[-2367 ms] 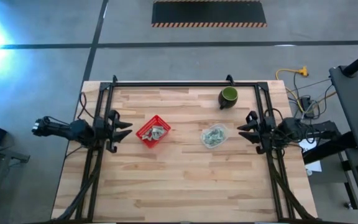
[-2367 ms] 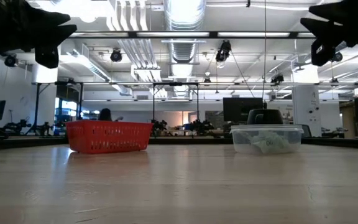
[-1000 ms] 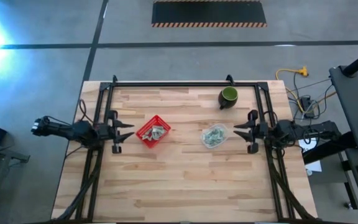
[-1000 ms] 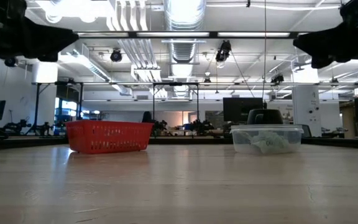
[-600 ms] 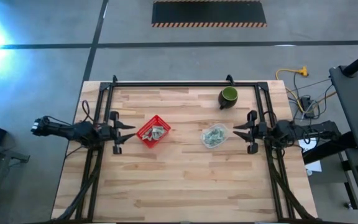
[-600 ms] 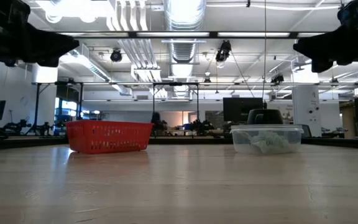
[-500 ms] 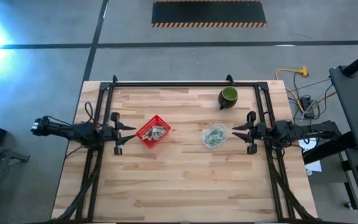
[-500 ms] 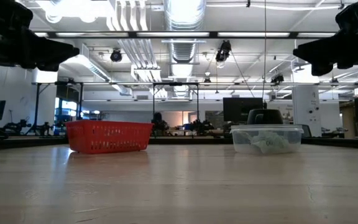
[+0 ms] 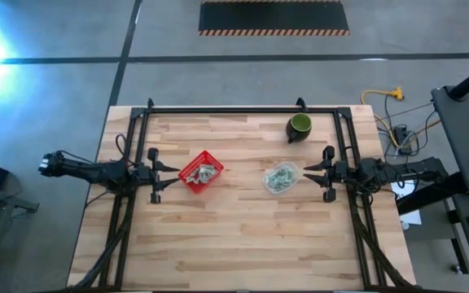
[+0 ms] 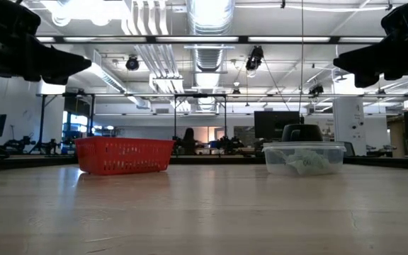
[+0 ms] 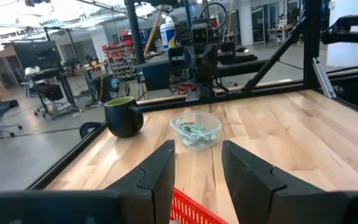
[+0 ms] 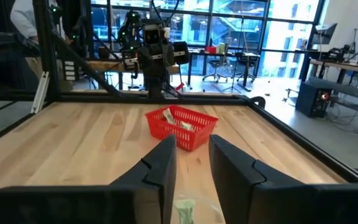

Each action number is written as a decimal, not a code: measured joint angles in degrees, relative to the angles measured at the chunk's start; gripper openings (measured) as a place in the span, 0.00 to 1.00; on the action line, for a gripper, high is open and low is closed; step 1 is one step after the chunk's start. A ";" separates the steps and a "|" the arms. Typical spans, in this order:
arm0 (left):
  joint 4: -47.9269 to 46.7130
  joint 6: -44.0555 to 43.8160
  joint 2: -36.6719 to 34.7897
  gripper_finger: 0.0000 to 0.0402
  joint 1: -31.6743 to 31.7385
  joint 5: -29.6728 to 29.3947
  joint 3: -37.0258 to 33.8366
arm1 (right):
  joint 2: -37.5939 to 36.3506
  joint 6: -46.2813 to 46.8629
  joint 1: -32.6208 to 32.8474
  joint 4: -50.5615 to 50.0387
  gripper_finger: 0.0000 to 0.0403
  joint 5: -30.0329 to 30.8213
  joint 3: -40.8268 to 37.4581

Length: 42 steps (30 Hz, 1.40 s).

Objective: Pick and place items into bin
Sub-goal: Return to Home Position

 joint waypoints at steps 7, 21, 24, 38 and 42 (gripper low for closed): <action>0.04 0.00 1.16 0.29 0.00 0.00 0.00 | 0.03 -0.67 0.00 0.00 0.19 0.00 0.00; 0.13 0.02 3.62 0.29 0.00 0.01 0.00 | 0.03 -0.75 0.00 0.02 0.22 0.02 0.00; 0.15 0.02 4.00 0.29 0.00 0.02 0.00 | 0.03 -0.76 0.00 0.02 0.21 0.04 0.00; 0.16 0.02 5.26 0.29 0.00 0.02 0.00 | 0.03 -0.77 0.00 0.04 0.19 0.04 0.00; 0.17 0.02 5.61 0.29 0.00 0.02 0.00 | 0.03 -0.79 0.00 0.02 0.20 0.04 0.00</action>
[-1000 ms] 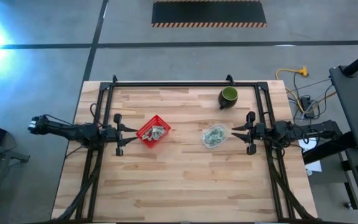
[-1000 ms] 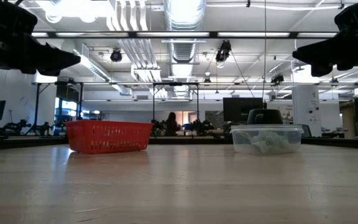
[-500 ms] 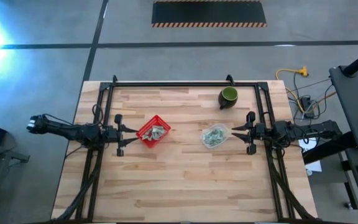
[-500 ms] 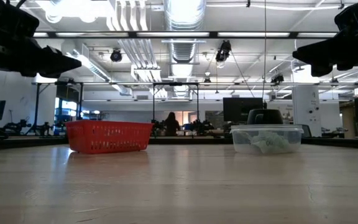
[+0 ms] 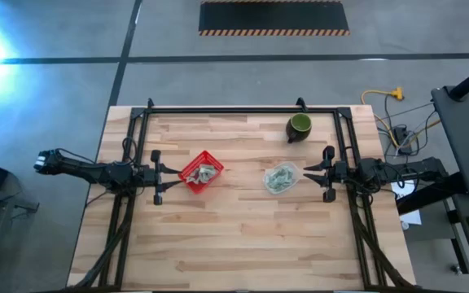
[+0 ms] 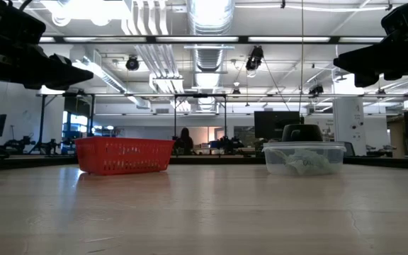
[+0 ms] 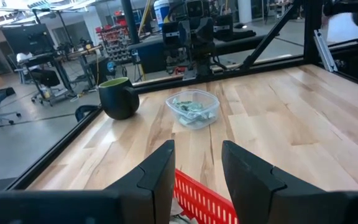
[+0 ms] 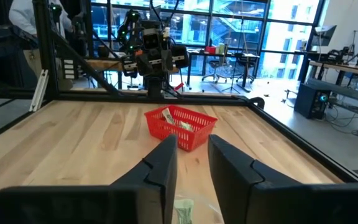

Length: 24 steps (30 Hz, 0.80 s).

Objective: Pick and place items into bin
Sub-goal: Return to Home Position

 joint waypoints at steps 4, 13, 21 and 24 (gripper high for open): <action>-0.02 0.02 0.19 0.29 0.00 0.02 0.00 | 0.00 0.00 0.00 0.00 0.21 0.00 0.00; 0.00 0.02 0.17 0.29 0.00 0.02 0.00 | -0.02 0.00 0.00 0.02 0.20 0.00 0.00; -0.02 0.02 0.15 0.29 0.00 0.02 0.00 | -0.02 0.00 0.00 0.02 0.17 0.00 0.00; -0.01 0.02 0.16 0.29 0.00 0.01 0.00 | -0.02 0.00 0.00 0.01 0.18 0.01 0.00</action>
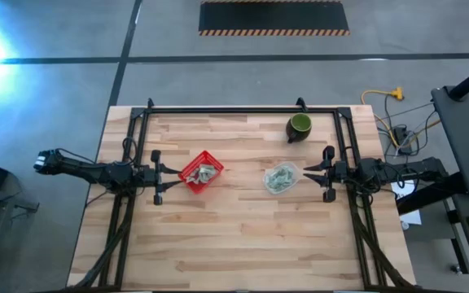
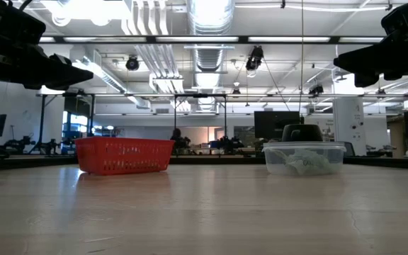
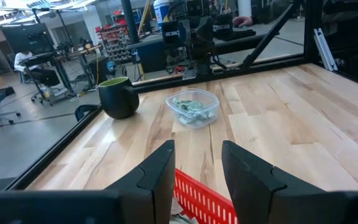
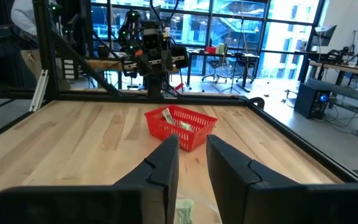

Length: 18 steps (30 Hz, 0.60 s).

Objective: Pick and place items into bin
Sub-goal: Return to Home Position

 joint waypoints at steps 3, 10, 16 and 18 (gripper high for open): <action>-0.01 0.00 0.00 0.29 -0.01 0.00 0.00 | 0.00 0.00 0.00 -0.01 0.19 0.01 0.00; -0.01 0.00 -0.01 0.29 0.00 0.00 0.00 | 0.00 0.00 0.00 -0.01 0.21 -0.01 0.00; -0.01 0.00 -0.01 0.29 0.00 0.01 0.00 | 0.00 0.02 0.00 -0.01 0.21 0.01 0.00; 0.00 0.00 -0.01 0.29 0.00 -0.01 0.00 | 0.00 0.00 0.00 -0.01 0.21 0.01 0.00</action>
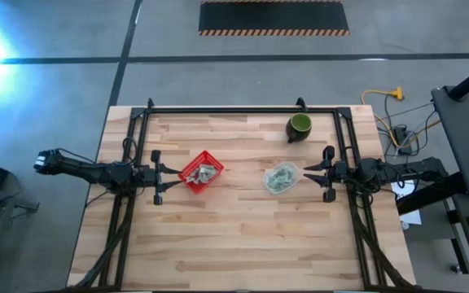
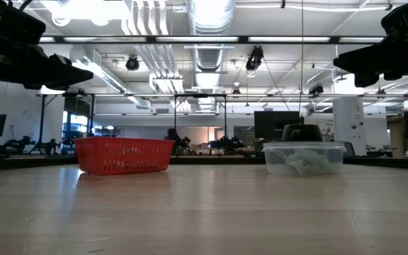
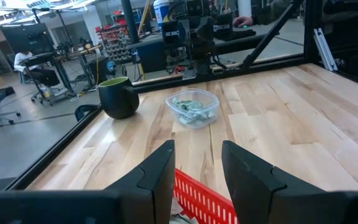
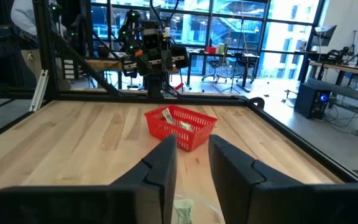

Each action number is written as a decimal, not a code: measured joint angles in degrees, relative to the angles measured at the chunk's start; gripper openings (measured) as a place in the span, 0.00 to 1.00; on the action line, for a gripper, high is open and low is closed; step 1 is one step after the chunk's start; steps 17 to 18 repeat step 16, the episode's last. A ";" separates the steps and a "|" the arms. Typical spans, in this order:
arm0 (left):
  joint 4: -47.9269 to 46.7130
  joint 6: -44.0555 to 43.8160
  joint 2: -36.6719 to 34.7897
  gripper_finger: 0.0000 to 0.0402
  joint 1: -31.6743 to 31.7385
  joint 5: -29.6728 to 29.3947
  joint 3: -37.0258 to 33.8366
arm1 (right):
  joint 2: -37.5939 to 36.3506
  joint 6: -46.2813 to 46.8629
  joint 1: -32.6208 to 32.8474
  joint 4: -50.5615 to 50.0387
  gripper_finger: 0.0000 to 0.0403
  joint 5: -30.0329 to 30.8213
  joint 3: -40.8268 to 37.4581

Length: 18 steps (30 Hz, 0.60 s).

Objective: Pick and place items into bin
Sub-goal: Return to Home Position

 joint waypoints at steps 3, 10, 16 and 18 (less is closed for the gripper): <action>0.00 0.00 0.00 0.29 0.00 0.00 0.00 | 0.00 0.00 0.00 0.01 0.20 0.00 0.00; 0.00 0.00 0.00 0.29 0.00 0.00 0.00 | 0.00 0.00 0.00 0.00 0.17 0.00 0.00; 0.00 0.00 0.00 0.29 0.00 0.00 0.00 | 0.00 0.00 0.00 0.00 0.17 0.00 0.00; 0.00 0.00 0.00 0.29 0.00 0.00 0.00 | 0.00 0.00 0.00 0.00 0.17 0.00 0.00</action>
